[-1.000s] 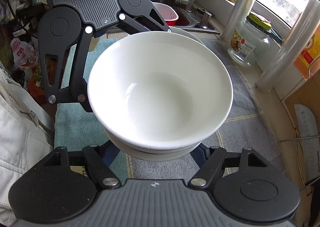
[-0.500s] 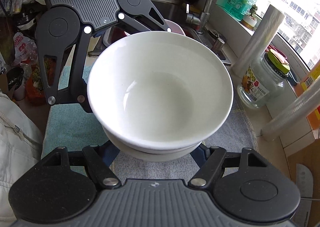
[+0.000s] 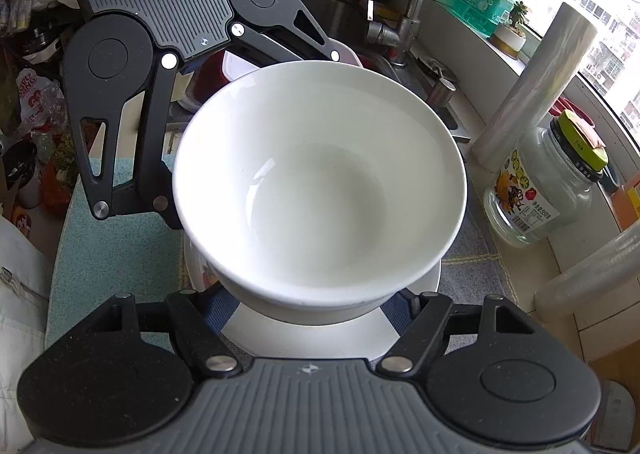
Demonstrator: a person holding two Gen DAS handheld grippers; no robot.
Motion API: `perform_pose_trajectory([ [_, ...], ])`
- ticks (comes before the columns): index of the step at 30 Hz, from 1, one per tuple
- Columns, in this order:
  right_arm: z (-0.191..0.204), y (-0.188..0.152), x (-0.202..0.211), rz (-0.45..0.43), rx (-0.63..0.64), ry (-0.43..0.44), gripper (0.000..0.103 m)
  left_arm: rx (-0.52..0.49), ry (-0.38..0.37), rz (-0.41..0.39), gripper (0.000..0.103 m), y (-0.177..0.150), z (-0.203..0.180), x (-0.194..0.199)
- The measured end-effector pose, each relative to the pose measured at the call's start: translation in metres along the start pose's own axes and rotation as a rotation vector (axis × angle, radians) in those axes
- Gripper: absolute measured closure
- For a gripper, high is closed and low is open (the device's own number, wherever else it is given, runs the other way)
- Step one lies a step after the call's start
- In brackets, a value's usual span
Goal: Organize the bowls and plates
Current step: 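Lift and carry the bowl stack with both tools over the white plate stack, then lower the bowl stack onto the white plates and open both tools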
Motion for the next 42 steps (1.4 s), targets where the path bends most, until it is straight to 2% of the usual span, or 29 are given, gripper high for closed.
perform_pose_trajectory([
  [7,-0.007,0.003,-0.012,0.013,-0.029,0.002,0.025,0.038,-0.016,0.003,0.019,-0.005,0.018,-0.009],
  [37,-0.009,0.000,-0.022,0.035,-0.041,-0.004,0.025,0.042,-0.002,0.010,0.018,-0.011,0.020,-0.017],
  [42,-0.009,0.002,-0.019,0.011,-0.072,0.015,0.005,-0.003,0.038,0.007,0.014,-0.013,0.016,-0.015],
])
Point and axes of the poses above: each gripper's, at about its wrist camera, not at the fingertips, and x roughly against the way its jaws point, z to its left, y to its top, the point moved 7 cm from there along -x, roughly the way its jaws point
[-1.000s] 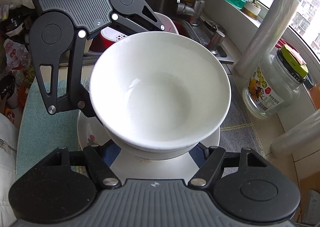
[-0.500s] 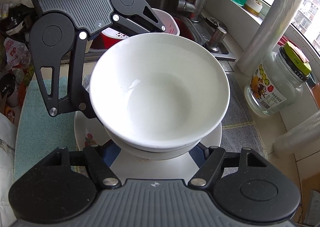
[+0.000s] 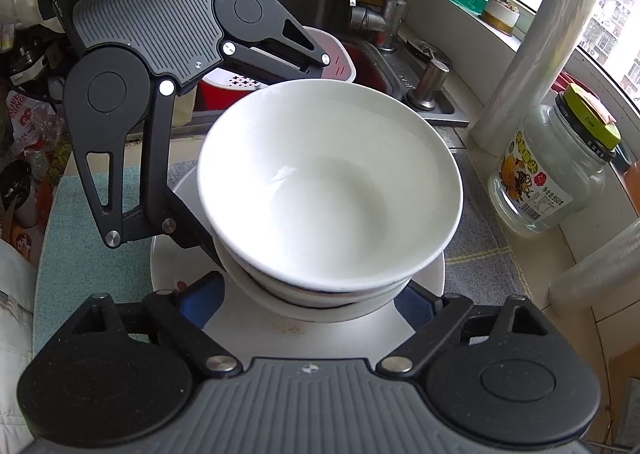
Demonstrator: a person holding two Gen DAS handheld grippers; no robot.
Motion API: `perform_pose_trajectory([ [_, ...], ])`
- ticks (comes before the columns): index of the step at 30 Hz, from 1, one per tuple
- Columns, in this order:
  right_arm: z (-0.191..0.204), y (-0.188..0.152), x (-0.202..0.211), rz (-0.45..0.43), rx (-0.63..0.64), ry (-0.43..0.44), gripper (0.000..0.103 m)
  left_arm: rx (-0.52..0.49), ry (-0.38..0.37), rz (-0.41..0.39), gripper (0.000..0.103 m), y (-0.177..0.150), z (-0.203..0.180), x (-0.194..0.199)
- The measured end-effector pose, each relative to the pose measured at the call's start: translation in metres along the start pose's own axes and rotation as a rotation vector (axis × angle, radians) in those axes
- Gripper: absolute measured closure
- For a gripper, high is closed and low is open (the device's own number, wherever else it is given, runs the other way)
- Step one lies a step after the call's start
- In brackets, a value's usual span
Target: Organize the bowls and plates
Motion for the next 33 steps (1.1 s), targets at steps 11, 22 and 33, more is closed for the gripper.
perform_pose_trajectory([
  [11,-0.004,-0.011,0.024,-0.037,-0.096,-0.099,0.000,0.114,0.043,-0.067,0.006,-0.018,0.001,0.022],
  [22,0.004,-0.039,0.056,0.011,-0.370,-0.325,0.000,0.346,0.261,-0.226,0.001,-0.025,-0.020,0.064],
  [33,0.045,-0.066,0.089,0.006,-0.664,-0.447,0.000,0.771,0.471,-0.122,0.001,-0.034,-0.072,0.094],
])
Point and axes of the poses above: each gripper's, at about its wrist camera, not at the fingertips, and x roughly against the way its jaws point, z to its left, y to its top, the point moved 7 cm from there along -x, roughly the way its jaws point
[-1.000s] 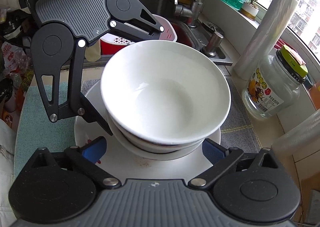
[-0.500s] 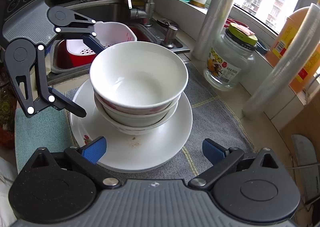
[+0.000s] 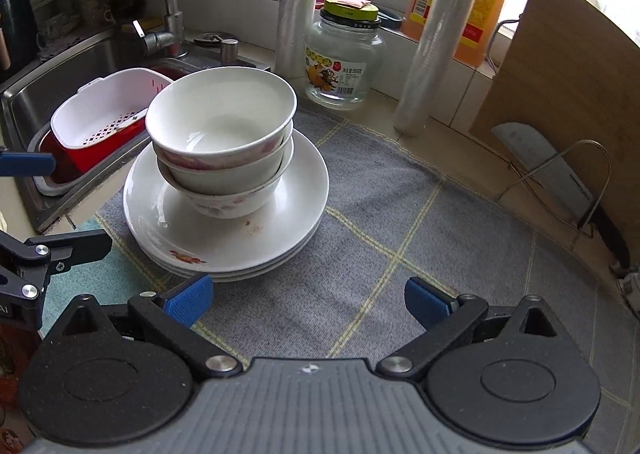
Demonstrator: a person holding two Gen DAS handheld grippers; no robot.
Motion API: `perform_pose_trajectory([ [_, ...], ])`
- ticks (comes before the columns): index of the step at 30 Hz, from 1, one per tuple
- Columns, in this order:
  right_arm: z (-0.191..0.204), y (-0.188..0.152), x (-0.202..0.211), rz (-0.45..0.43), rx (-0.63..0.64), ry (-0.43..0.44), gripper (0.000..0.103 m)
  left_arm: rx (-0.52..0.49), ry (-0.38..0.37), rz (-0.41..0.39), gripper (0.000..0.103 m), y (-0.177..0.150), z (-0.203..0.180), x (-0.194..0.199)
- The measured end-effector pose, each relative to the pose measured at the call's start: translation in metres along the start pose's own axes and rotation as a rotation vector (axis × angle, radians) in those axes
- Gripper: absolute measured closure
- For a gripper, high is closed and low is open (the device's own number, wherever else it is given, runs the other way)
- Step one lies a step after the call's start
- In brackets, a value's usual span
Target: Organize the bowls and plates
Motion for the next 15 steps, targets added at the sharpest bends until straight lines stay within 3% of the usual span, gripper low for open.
perform_pose_trajectory([
  [6,-0.002,-0.020,0.039,-0.043,-0.089,0.009,0.000,0.056,0.140,-0.014,0.001,-0.007,-0.019,0.041],
  [15,-0.006,-0.033,0.074,-0.099,-0.128,0.014,0.000,0.098,0.173,-0.046,0.001,-0.011,-0.034,0.077],
])
Point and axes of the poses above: each gripper's, at about its wrist camera, not at the fingertips, and x roughly against the way its jaws point, z to its left, y to its top, the point moved 7 cm from there along -x, roughly the way its jaws point
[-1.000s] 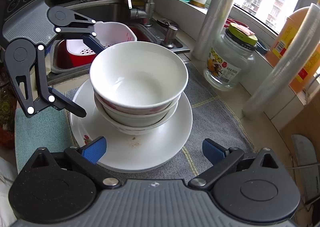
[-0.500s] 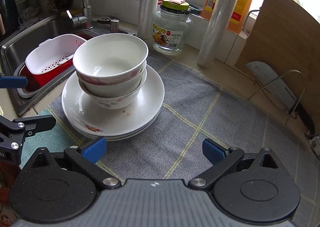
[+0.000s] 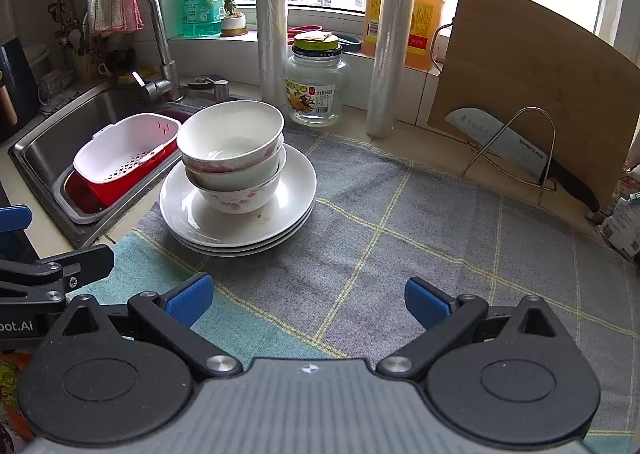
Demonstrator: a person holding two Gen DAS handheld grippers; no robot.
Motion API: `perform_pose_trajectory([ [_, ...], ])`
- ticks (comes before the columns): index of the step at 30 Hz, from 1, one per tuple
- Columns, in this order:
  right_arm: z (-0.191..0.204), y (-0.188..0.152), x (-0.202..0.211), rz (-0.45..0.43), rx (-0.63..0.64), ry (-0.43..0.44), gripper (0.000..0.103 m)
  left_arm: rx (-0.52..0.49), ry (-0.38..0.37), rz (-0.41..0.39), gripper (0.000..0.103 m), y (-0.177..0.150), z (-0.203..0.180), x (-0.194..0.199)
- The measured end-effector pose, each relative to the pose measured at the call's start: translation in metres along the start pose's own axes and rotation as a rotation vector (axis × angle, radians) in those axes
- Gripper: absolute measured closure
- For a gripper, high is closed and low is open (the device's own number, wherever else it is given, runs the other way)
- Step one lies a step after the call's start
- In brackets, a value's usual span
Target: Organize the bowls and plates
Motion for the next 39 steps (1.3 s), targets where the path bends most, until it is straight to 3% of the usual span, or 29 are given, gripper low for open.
perform_pose_trajectory([
  [11,0.000,-0.006,0.014,-0.017,-0.013,0.012,0.000,0.011,0.024,-0.013,0.001,-0.003,-0.003,0.017],
  [39,-0.002,0.000,0.017,-0.034,-0.017,-0.002,0.000,0.029,0.028,-0.008,0.001,0.001,-0.003,0.019],
])
Point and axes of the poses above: each gripper's, at about its wrist camera, not at the fingertips, and x roughly against the way its jaws point, z to its left, y to its top, the point moved 7 cm from there along -x, roughly the way its jaws point
